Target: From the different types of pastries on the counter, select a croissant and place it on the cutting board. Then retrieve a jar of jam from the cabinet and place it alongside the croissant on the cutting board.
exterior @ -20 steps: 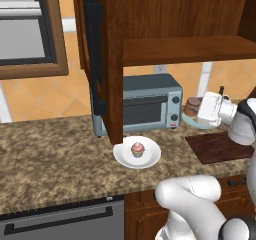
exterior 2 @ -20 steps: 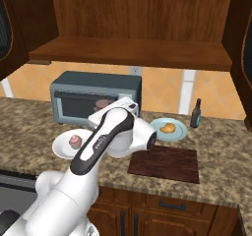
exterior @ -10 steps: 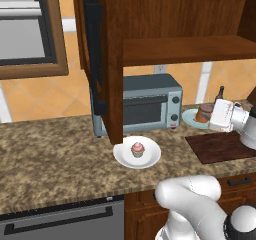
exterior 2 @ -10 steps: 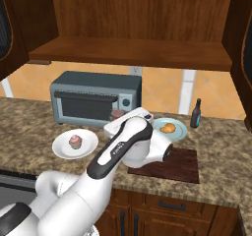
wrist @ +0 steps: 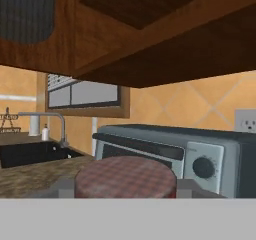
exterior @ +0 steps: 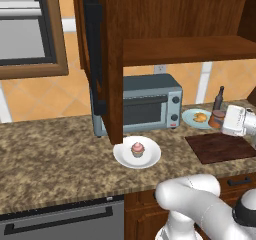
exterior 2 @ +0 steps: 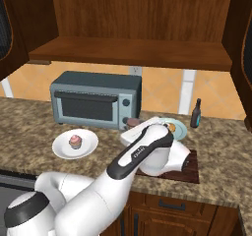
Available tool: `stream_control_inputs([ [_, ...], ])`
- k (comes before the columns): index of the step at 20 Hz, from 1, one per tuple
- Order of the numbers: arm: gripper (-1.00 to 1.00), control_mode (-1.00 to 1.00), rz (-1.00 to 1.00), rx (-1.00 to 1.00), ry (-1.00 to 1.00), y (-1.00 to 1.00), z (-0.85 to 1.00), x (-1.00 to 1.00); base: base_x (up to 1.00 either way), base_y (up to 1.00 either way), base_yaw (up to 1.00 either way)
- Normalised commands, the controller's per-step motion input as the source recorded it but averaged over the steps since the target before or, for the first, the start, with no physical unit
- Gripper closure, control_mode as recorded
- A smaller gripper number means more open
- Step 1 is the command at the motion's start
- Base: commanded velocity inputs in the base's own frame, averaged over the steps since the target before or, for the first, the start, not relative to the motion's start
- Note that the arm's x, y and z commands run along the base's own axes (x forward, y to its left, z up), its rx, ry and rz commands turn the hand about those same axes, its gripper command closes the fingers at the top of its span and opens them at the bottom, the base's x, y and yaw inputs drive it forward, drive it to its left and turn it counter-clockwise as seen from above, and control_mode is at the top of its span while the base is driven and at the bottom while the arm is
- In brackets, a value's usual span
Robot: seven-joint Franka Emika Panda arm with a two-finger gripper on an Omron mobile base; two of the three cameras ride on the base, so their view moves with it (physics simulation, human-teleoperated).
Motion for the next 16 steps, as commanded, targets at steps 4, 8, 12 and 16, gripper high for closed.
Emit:
stream_control_inputs([
  [4,1.00,-1.00,0.00,0.00,0.00,-0.36,-0.31,-0.01,0.00,0.00,0.00],
  [8,1.00,-1.00,0.00,0.00,0.00,-0.23,-0.34,-0.06,0.00,0.00,0.00],
  [12,1.00,-1.00,0.00,-0.02,0.00,-0.02,-0.24,0.00,0.00,0.00,0.00],
  [16,1.00,-1.00,0.00,-0.02,0.00,0.00,-0.19,-0.02,0.00,0.00,0.00],
])
